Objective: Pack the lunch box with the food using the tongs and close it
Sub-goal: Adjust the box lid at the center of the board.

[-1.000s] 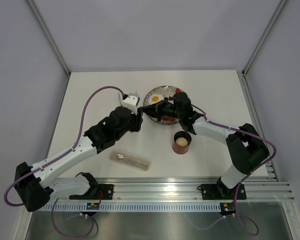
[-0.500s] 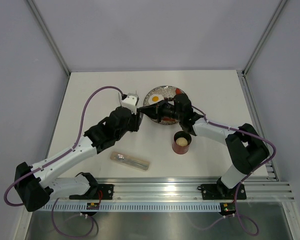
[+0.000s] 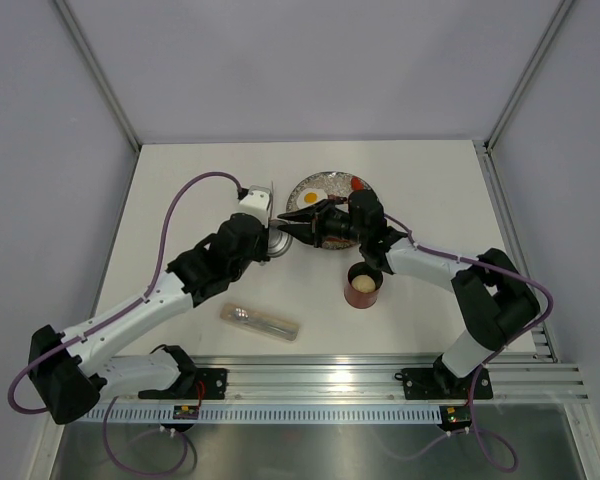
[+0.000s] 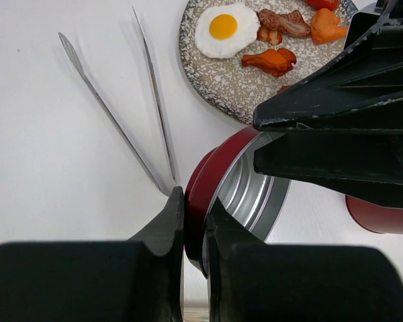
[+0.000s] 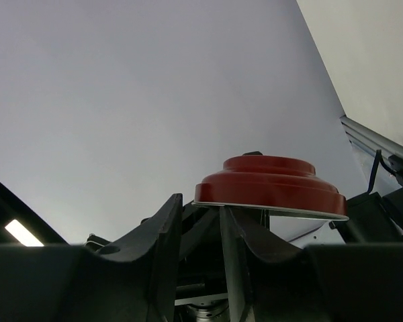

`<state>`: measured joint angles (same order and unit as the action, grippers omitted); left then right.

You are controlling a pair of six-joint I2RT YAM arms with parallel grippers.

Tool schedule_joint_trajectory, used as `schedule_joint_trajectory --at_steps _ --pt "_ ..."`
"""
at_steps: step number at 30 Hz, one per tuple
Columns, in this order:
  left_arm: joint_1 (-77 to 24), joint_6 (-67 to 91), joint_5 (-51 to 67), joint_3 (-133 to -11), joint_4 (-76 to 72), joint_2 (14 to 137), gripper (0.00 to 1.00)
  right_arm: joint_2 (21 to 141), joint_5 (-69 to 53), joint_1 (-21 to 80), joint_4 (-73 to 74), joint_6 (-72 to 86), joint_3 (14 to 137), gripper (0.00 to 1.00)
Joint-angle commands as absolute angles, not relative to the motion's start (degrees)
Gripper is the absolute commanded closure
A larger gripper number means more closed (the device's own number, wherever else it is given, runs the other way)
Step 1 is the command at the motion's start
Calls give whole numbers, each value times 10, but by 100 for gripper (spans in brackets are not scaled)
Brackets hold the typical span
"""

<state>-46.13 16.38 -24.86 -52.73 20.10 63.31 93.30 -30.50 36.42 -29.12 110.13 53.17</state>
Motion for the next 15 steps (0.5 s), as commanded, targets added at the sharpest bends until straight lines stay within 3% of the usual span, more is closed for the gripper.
schedule_joint_trajectory --at_steps 1,12,15 --pt "-465 162 -258 -535 171 620 100 908 -283 358 -290 1088 529 64" --pt "-465 145 -275 -538 178 621 100 834 -273 328 -198 1006 528 62" --pt "-466 130 -292 -543 188 626 100 802 -270 312 -120 947 539 57"
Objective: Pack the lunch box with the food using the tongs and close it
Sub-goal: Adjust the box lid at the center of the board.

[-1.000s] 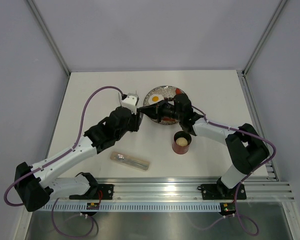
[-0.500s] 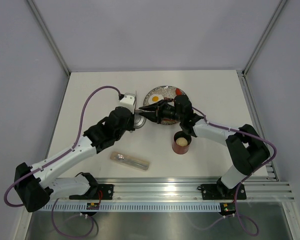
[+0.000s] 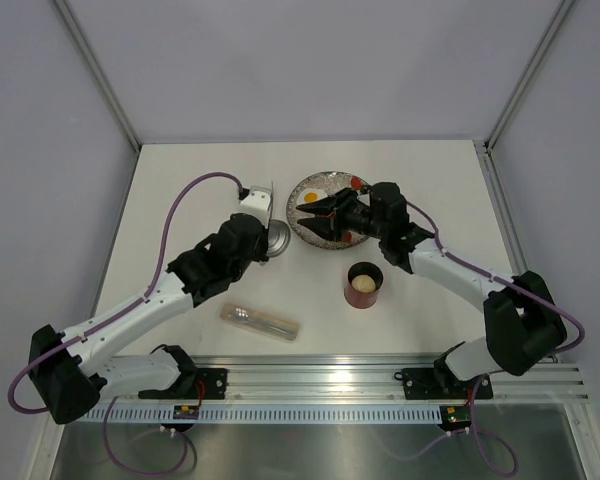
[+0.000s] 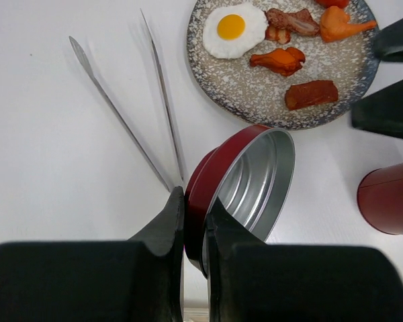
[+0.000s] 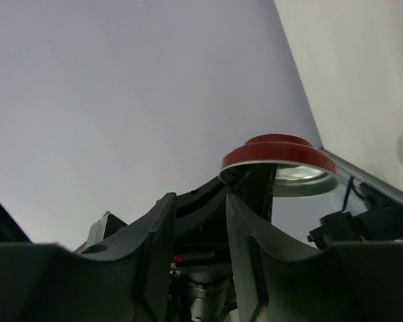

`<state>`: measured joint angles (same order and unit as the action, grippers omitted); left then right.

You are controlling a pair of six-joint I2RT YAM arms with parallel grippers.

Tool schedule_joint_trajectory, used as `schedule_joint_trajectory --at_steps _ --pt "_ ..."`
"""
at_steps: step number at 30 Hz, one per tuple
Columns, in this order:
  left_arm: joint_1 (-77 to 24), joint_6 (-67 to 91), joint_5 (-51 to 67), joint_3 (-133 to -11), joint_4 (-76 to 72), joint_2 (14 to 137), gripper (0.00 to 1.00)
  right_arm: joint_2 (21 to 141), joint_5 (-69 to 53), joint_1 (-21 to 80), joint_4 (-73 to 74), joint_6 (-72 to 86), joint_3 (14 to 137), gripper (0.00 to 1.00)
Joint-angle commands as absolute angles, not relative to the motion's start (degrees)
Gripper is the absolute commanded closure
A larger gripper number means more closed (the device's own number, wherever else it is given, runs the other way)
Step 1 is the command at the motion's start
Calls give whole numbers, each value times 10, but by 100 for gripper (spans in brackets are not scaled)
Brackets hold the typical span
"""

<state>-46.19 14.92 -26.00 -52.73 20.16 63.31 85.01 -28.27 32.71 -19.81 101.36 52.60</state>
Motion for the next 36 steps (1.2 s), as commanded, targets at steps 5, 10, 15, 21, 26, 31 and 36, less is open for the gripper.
schedule_joint_trajectory --at_steps 5,10,15,21,26,31,36 --pt "-481 106 -371 -579 264 675 100 706 -191 280 108 792 552 50" --pt "-524 116 -509 -619 349 747 100 607 -111 231 250 687 534 45" --pt "-528 213 -694 -664 493 836 100 528 -88 182 344 627 519 42" --pt "-501 492 -786 -723 808 973 100 511 -105 177 350 618 509 41" --pt "-474 576 -761 -730 886 1083 100 516 -119 178 333 618 503 42" --pt "-474 600 -735 -742 886 1117 100 514 -120 177 339 611 505 41" --pt "-474 602 -727 -749 886 1165 100 517 -126 177 332 615 499 41"
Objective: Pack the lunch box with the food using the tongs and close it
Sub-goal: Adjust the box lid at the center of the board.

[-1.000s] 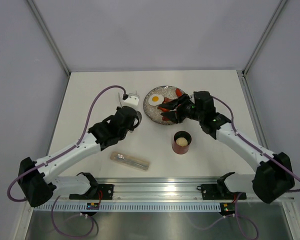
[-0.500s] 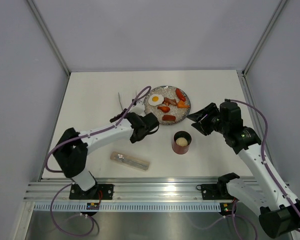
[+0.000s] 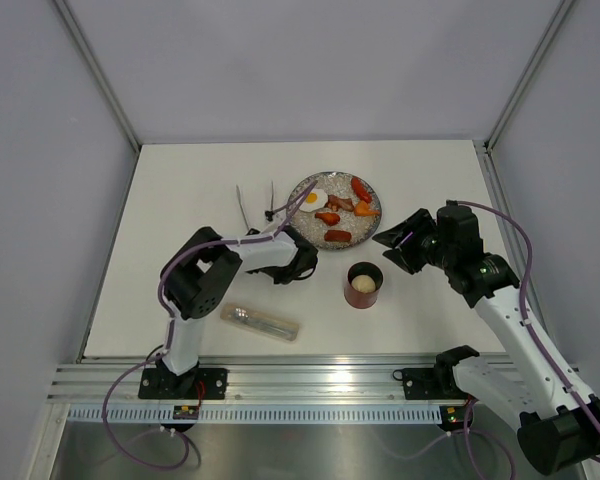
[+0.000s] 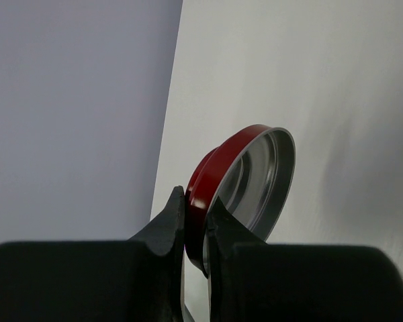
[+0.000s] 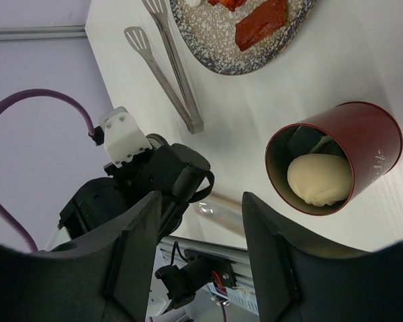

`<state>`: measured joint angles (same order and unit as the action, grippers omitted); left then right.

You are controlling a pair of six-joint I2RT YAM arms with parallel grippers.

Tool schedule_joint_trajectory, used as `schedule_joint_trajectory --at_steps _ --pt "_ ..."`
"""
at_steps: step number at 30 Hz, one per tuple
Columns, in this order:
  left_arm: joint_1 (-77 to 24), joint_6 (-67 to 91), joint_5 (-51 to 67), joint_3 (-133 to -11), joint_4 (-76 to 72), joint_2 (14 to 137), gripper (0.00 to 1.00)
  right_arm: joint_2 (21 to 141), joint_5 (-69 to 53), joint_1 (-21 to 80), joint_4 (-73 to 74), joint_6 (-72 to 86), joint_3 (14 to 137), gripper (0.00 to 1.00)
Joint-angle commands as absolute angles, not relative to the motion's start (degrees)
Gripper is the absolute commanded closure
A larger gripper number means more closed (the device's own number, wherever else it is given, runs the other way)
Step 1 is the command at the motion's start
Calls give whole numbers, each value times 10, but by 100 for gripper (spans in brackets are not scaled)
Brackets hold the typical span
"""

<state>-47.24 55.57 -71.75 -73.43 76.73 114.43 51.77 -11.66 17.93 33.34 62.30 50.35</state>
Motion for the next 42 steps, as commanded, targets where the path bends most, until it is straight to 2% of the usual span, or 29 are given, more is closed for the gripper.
schedule_joint_trajectory --at_steps 1,10,17,22,26,32,33,37,42 --pt "-474 604 -726 -746 885 1172 100 518 -127 177 330 617 497 41" --pt "-501 584 -714 -765 886 1223 99 522 -131 177 318 623 496 41" --pt "-516 561 -702 -767 885 1227 73 524 -133 177 309 628 496 41" --pt "-526 548 -695 -770 884 1232 68 523 -133 177 308 627 497 41" --pt "-531 536 -687 -775 880 1231 60 522 -134 177 308 627 498 41" --pt "-548 462 -648 -781 834 1204 35 521 -130 177 313 626 504 41" --pt "-555 448 -639 -779 823 1190 26 522 -129 177 314 626 504 41" --pt "-564 377 -578 -769 768 1147 11 520 -127 177 316 625 506 41" --pt "-568 297 -469 -763 704 1093 2 523 -128 177 314 626 507 40"
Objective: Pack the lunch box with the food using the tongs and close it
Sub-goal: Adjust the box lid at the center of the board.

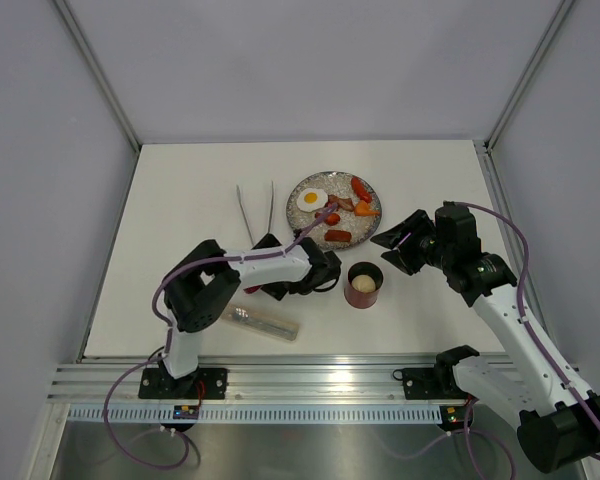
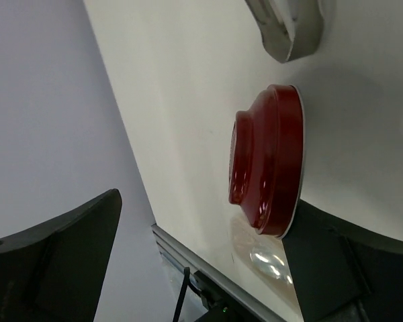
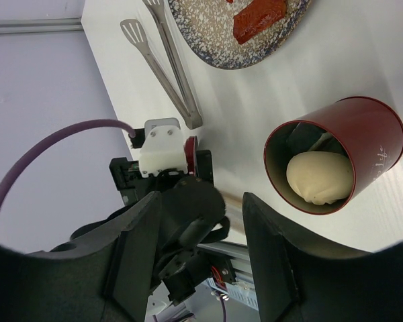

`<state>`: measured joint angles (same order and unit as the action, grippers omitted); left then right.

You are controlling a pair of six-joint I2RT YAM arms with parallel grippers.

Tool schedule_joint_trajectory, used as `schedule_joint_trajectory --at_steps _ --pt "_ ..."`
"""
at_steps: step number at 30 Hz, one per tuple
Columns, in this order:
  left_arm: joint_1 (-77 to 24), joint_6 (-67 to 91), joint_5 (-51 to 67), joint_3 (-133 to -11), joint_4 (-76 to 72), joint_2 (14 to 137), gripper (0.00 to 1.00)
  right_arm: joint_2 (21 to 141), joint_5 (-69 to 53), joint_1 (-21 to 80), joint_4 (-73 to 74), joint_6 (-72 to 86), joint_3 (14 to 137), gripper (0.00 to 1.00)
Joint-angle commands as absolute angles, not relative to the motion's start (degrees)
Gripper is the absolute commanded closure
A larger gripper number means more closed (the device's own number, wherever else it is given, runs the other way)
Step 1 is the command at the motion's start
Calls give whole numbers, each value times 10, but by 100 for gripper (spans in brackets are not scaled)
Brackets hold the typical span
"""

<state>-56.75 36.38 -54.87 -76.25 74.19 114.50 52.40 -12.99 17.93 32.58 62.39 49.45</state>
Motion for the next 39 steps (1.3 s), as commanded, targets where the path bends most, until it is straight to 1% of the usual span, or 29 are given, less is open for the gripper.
schedule_joint_trajectory --at_steps 1,5,8,14,18,21,24,26,27,31,39 --pt "-569 292 -458 -764 699 1086 1 523 -128 177 314 626 508 40" --pt "-567 265 -388 -768 662 1029 1 524 -128 178 314 625 508 40" --pt "-565 244 -331 -769 635 1008 1 524 -130 177 314 624 508 40" --pt "-564 236 -280 -766 618 1015 1 519 -129 177 315 624 509 40" --pt "-560 257 -280 -767 609 986 1 516 -132 177 315 623 512 40" --pt "-531 276 -251 -750 582 963 1 513 -130 177 313 624 512 40" --pt "-490 306 -235 -723 549 933 10 512 -134 177 313 623 512 40" --pt "-436 327 -177 -670 492 904 17 507 -134 177 314 623 508 40" --pt "-436 332 -171 -670 483 904 18 507 -134 177 314 623 508 40" --pt "-402 346 -163 -640 468 896 23 503 -132 178 319 621 508 40" --pt "-390 359 -160 -618 453 912 24 502 -134 178 317 623 505 39"
